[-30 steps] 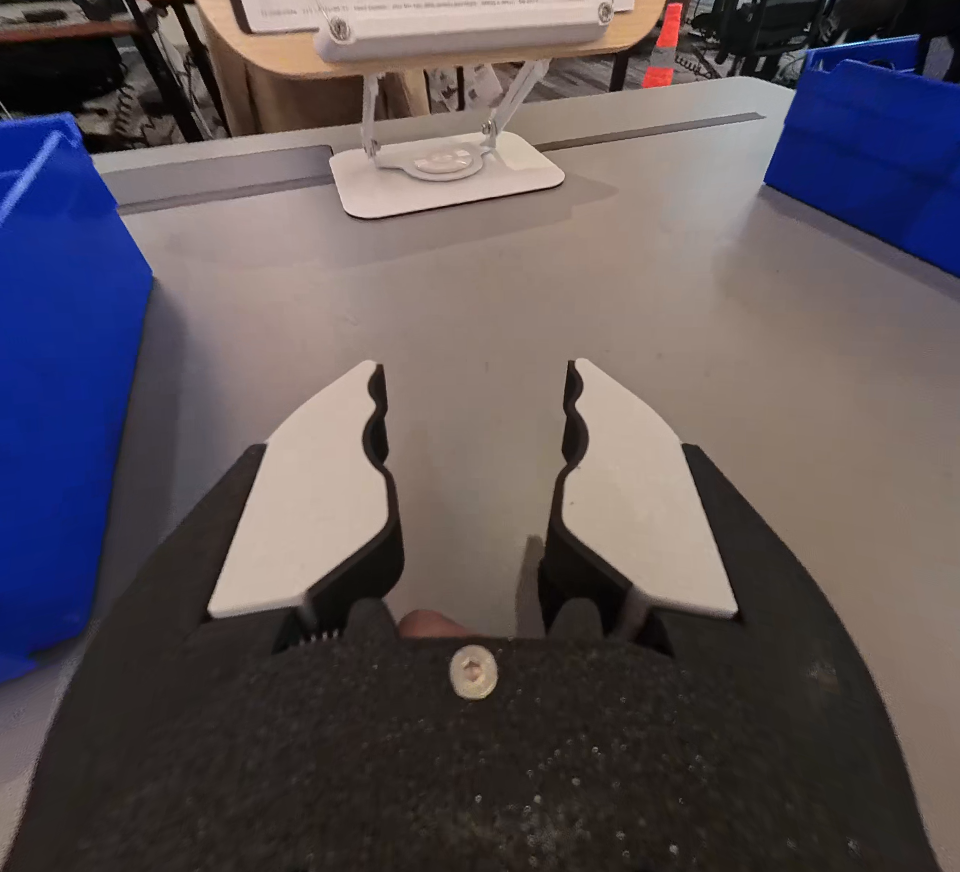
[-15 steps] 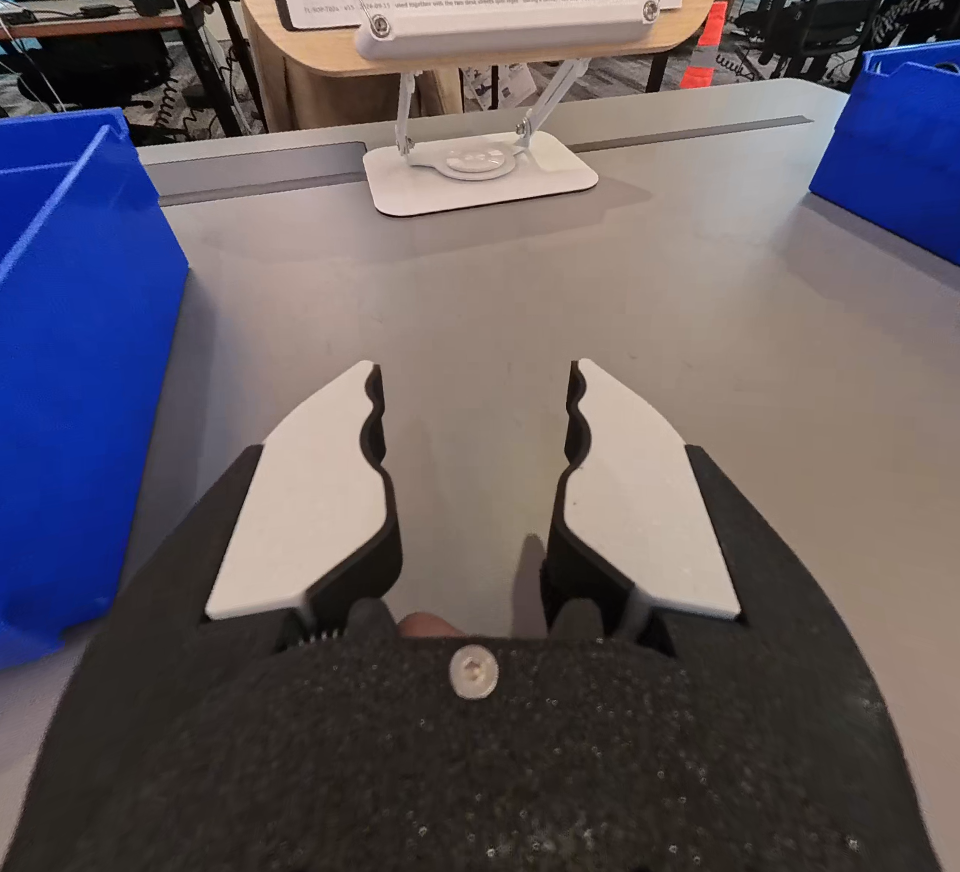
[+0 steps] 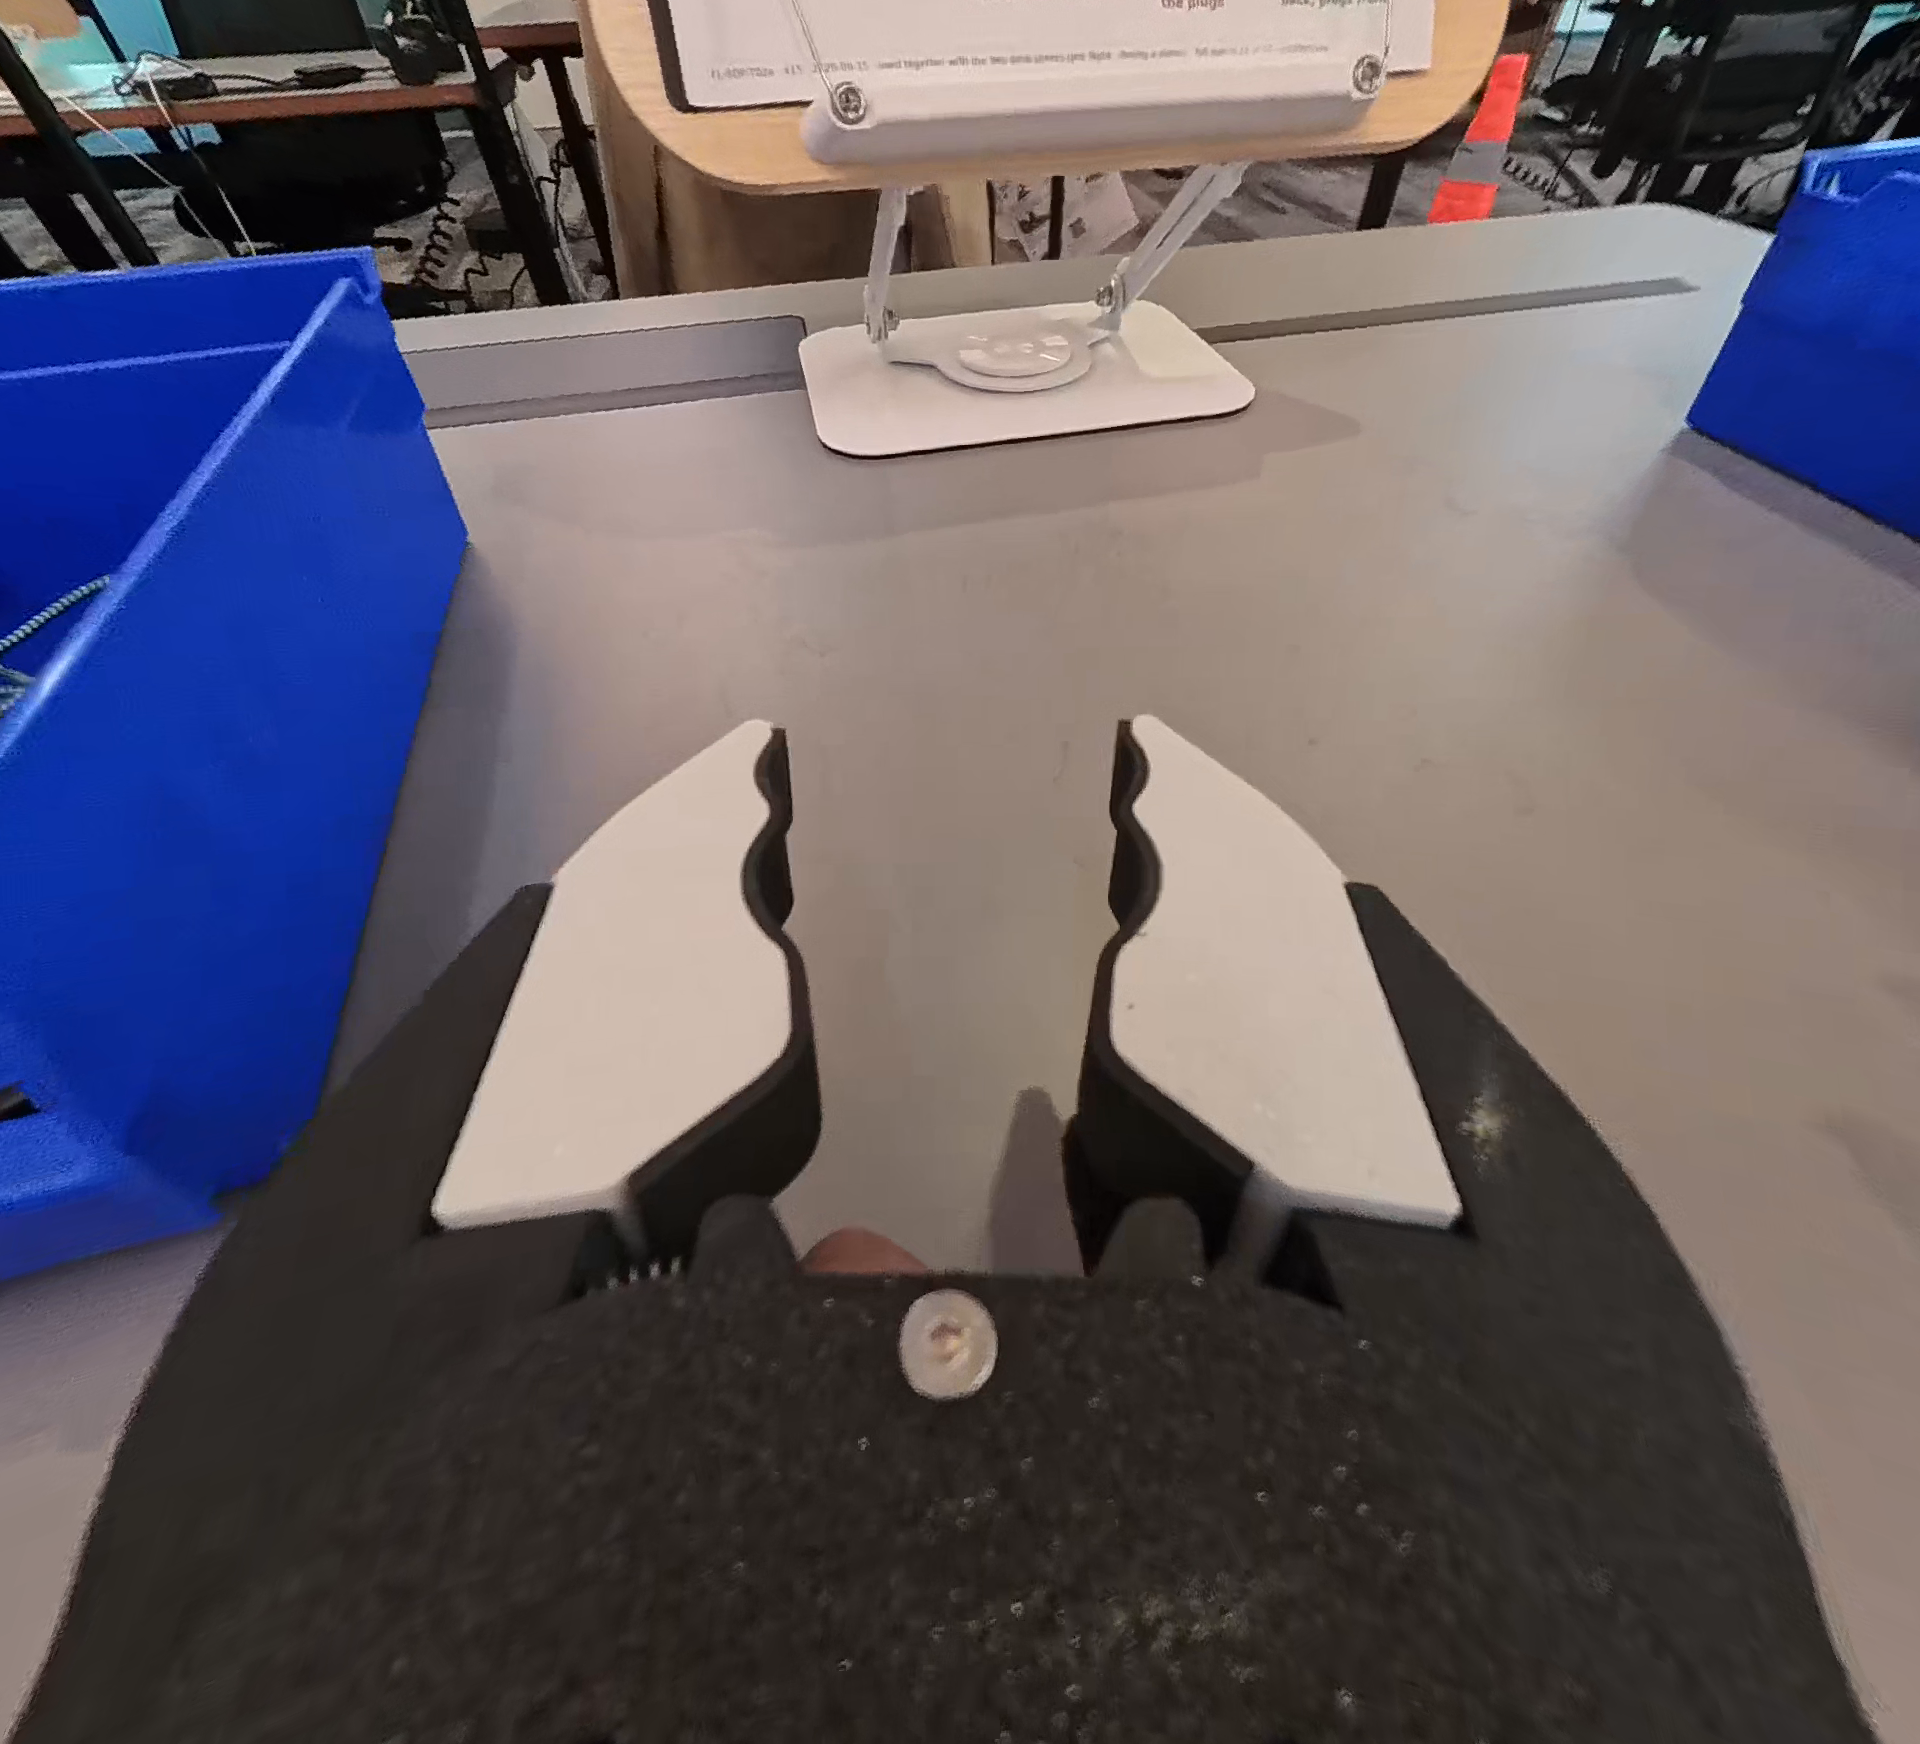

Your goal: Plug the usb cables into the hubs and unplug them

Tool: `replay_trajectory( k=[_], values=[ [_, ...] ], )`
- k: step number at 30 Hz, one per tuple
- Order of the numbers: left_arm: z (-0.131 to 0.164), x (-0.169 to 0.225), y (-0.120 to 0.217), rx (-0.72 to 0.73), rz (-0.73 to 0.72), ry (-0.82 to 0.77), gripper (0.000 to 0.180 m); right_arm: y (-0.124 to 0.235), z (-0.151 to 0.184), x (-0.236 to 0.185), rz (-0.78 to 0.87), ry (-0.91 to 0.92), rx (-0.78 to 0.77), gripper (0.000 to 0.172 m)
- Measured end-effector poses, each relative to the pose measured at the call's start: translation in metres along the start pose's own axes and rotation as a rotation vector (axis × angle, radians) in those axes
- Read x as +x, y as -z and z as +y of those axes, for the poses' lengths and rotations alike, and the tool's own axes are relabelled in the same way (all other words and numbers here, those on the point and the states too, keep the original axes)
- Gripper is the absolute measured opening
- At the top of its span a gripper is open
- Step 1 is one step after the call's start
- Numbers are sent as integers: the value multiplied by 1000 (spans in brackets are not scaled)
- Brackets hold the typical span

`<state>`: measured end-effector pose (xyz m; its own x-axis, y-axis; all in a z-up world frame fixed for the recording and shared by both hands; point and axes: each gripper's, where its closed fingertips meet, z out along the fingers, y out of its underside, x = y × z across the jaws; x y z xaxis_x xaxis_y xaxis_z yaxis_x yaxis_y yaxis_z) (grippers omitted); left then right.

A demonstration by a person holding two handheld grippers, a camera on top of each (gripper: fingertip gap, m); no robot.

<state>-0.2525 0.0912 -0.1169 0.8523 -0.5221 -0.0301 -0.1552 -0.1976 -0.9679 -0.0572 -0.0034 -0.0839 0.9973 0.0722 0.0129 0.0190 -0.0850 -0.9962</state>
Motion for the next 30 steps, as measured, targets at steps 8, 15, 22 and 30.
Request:
replay_trajectory(
  k=[8, 15, 22, 30],
  values=[
    [1, -3, -1, -9, 26, 55, 54, -1, 16, 3, 29, 7, -21, 43],
    [2, -1, -2, -17, 37, 48, 54, -4, 18, 3, 11, -16, -40, 42],
    [3, 2, -3, -28, 28, 14, 58, -4, 18, 2, 17, 4, -38, 43],
    [5, 2, -5, -42, 25, 12, 62, 32, 12, 23, 86, 3, -26, 48]
  ],
)
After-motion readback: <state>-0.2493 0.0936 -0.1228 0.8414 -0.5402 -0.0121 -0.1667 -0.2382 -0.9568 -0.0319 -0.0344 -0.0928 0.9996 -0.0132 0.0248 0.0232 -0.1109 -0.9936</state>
